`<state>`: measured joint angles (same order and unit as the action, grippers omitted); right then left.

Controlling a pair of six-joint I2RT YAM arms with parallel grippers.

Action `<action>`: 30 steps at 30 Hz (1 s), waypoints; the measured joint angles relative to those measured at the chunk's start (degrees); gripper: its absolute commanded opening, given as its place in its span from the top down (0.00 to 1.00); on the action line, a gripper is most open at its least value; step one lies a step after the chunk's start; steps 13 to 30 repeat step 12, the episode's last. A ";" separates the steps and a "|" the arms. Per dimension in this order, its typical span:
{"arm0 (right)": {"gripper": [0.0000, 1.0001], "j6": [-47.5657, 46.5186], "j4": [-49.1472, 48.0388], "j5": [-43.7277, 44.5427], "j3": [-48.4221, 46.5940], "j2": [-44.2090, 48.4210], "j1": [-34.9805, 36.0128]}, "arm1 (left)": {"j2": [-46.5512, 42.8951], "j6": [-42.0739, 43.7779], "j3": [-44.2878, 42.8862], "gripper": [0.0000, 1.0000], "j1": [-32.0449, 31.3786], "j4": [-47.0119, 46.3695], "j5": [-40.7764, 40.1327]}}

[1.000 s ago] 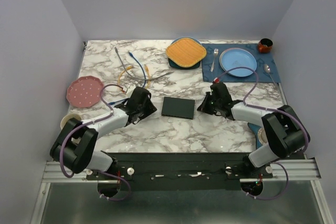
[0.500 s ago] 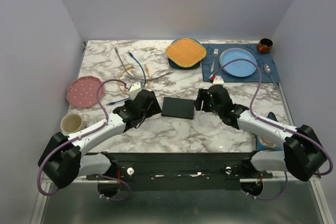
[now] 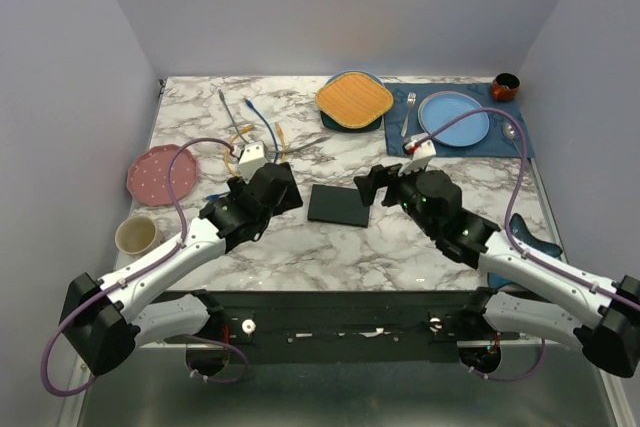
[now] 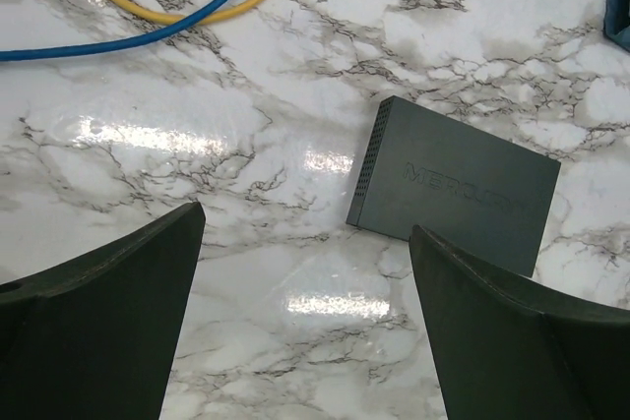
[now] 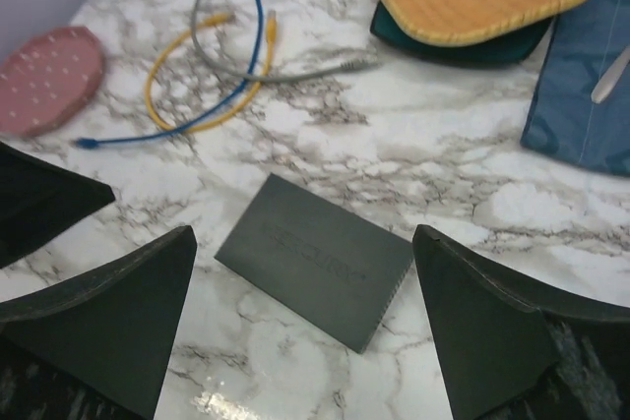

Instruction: Pull the plug from the switch port

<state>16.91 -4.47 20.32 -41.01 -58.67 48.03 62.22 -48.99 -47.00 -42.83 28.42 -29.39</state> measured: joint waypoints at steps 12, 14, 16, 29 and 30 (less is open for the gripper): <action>0.00 -2.75 -4.39 0.66 7.15 3.72 0.04 | -2.14 0.76 4.00 0.01 0.02 -5.57 4.83; 0.00 -2.75 -4.39 0.66 7.15 3.72 0.04 | -2.14 0.76 4.00 0.01 0.02 -5.57 4.83; 0.00 -2.75 -4.39 0.66 7.15 3.72 0.04 | -2.14 0.76 4.00 0.01 0.02 -5.57 4.83; 0.00 -2.75 -4.39 0.66 7.15 3.72 0.04 | -2.14 0.76 4.00 0.01 0.02 -5.57 4.83; 0.00 -2.75 -4.39 0.66 7.15 3.72 0.04 | -2.14 0.76 4.00 0.01 0.02 -5.57 4.83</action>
